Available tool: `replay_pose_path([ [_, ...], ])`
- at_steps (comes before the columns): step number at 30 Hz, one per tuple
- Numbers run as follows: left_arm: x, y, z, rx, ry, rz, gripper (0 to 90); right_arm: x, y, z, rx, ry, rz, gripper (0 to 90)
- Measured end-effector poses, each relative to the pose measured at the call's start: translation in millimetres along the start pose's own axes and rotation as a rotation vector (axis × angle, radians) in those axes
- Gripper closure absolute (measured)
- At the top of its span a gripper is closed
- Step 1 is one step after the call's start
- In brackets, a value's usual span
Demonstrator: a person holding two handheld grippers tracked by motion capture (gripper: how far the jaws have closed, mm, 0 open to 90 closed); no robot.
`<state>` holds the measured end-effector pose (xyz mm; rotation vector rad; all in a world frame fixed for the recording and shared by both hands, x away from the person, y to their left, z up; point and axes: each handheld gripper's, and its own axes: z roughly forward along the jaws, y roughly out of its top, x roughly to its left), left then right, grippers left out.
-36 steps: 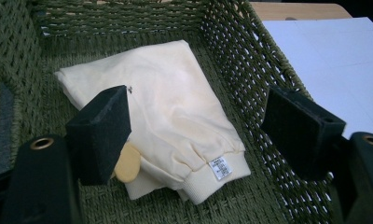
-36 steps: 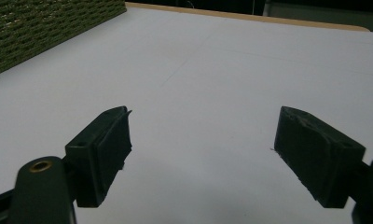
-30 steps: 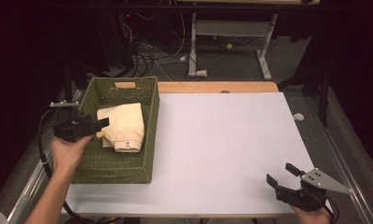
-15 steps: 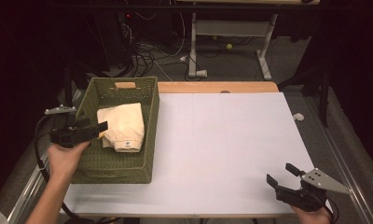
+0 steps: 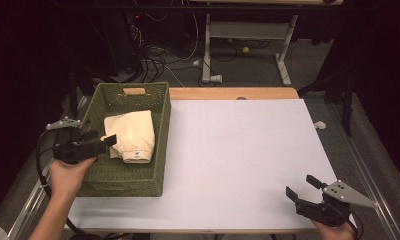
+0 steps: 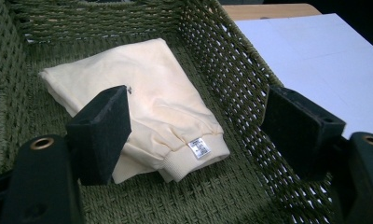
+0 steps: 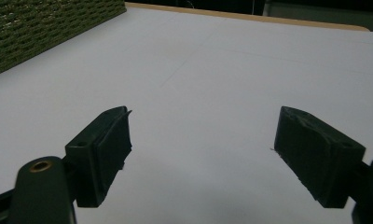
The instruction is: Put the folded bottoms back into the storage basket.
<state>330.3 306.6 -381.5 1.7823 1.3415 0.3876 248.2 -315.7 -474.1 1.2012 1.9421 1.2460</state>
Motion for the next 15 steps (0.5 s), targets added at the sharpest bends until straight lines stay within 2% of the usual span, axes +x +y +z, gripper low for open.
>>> replay_pose_path([
  [15,-5.3,-12.9,-8.7,-0.021,-0.026,0.012,22.2,0.0,0.0,0.1,0.0,0.0,0.001,19.4],
])
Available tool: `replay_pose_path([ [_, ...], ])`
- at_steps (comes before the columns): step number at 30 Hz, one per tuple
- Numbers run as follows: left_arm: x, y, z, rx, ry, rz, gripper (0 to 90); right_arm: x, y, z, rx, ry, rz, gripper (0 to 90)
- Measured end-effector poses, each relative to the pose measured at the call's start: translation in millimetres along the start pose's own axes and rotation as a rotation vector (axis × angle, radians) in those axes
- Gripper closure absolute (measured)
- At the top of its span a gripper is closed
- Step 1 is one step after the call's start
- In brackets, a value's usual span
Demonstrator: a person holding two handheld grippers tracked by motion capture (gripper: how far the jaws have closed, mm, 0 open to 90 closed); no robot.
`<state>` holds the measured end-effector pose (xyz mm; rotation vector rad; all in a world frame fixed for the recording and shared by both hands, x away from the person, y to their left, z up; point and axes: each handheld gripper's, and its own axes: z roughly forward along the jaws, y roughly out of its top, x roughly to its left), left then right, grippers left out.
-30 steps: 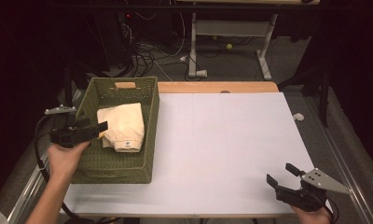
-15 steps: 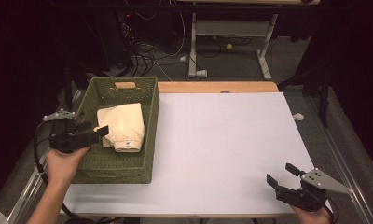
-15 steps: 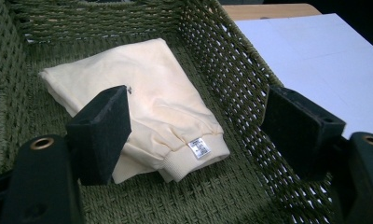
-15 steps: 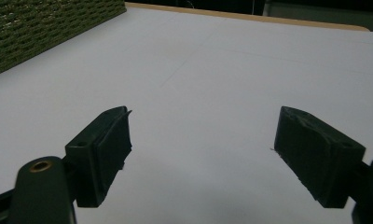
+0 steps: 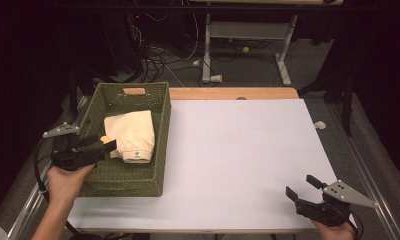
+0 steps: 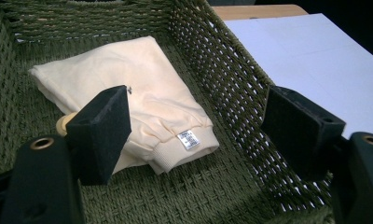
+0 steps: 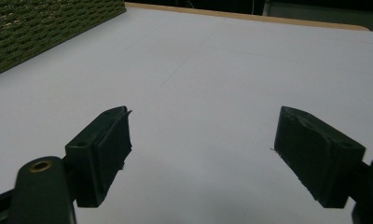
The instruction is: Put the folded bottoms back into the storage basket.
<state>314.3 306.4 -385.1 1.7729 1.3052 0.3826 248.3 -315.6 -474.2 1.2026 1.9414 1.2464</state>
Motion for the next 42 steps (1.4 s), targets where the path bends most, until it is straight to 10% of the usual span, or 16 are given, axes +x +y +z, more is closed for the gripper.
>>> replay_pose_path([
  [42,-2.4,-48.1,-25.6,-0.068,-0.024,-0.022,22.5,0.1,0.0,-0.1,0.001,-0.002,0.001,19.5],
])
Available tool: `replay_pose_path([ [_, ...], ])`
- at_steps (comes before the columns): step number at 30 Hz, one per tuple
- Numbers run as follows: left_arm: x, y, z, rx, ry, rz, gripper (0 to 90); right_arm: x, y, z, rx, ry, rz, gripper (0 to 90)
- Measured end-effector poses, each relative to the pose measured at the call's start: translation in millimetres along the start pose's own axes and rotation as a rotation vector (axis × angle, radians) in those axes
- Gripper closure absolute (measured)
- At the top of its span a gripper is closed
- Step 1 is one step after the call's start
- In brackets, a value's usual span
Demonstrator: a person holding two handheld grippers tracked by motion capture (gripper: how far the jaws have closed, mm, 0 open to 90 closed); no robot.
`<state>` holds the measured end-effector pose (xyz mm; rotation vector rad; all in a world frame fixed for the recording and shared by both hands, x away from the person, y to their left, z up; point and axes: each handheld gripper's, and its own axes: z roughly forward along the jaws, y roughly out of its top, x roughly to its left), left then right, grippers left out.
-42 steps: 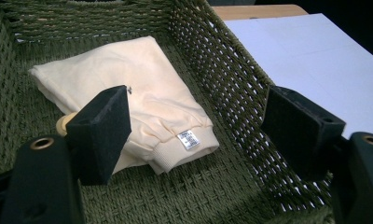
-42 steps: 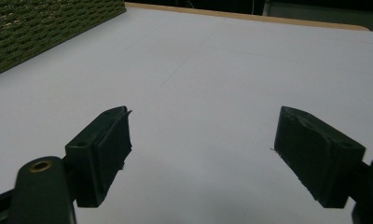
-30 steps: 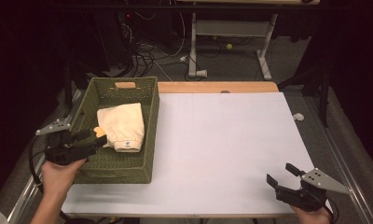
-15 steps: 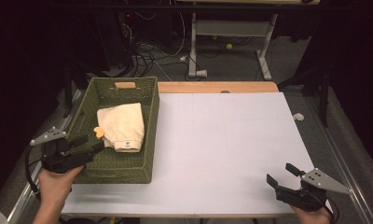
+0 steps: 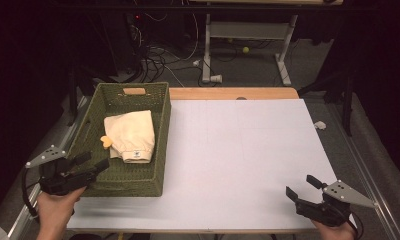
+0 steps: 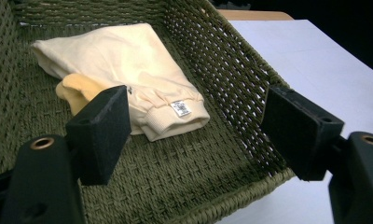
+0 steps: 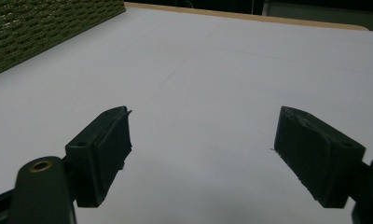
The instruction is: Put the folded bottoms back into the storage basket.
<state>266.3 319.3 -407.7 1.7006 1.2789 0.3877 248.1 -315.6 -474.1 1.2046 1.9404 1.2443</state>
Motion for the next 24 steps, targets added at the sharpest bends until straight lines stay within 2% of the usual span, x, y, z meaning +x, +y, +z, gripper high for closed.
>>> replay_pose_path([
  [14,0.5,-17.1,-8.5,-0.023,0.01,-0.006,22.5,0.0,-0.1,-0.2,0.0,-0.001,0.001,19.5],
  [18,-0.3,-21.7,-11.8,-0.037,0.026,0.005,22.5,-0.1,-0.1,-0.2,0.0,-0.002,0.0,19.5],
  [24,0.6,-28.6,-15.4,-0.059,0.044,0.0,22.4,0.0,0.0,-0.1,0.0,-0.002,0.001,19.5],
])
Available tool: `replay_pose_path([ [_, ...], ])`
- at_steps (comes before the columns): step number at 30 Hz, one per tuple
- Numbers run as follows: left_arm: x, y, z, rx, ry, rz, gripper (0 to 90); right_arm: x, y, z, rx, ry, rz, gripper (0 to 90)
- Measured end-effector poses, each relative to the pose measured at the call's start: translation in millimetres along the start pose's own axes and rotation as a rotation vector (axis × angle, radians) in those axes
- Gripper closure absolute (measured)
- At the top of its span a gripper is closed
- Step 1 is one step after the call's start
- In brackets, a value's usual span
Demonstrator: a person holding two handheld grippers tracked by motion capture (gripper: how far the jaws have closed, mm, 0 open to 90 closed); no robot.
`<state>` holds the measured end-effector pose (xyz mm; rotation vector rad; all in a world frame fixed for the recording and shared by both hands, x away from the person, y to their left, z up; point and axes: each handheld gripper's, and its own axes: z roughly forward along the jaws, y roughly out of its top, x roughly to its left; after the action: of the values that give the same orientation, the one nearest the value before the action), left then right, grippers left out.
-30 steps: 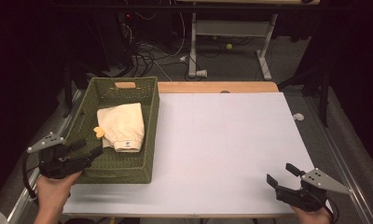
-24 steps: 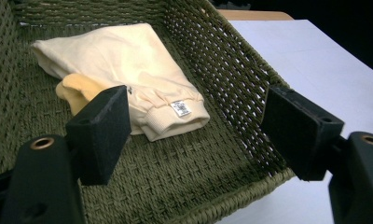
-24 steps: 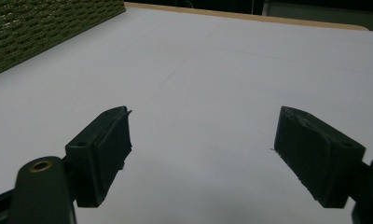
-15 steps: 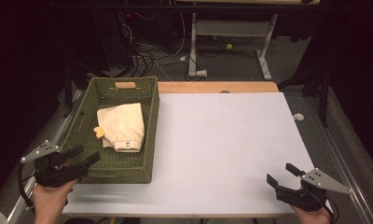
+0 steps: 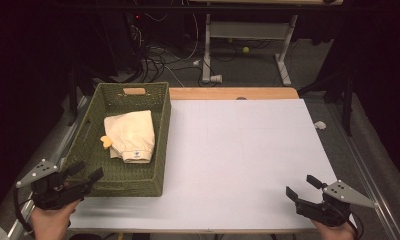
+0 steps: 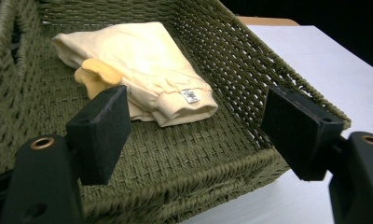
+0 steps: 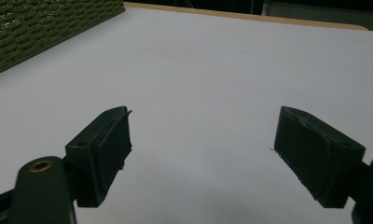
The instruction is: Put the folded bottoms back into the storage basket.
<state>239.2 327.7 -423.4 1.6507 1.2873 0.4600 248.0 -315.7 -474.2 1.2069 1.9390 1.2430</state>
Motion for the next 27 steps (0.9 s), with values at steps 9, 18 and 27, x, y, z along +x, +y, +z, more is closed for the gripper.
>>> replay_pose_path([
  [9,2.8,-17.0,-6.5,-0.028,0.018,-0.01,22.3,0.1,0.0,0.1,0.0,0.0,0.0,19.5],
  [18,-0.3,-35.9,-9.0,-0.078,0.06,0.018,22.2,0.2,0.1,0.0,-0.001,0.002,0.0,19.5],
  [27,-4.7,-43.4,-13.5,-0.107,0.085,0.026,22.5,0.2,0.2,0.0,-0.001,0.003,0.001,19.5],
])
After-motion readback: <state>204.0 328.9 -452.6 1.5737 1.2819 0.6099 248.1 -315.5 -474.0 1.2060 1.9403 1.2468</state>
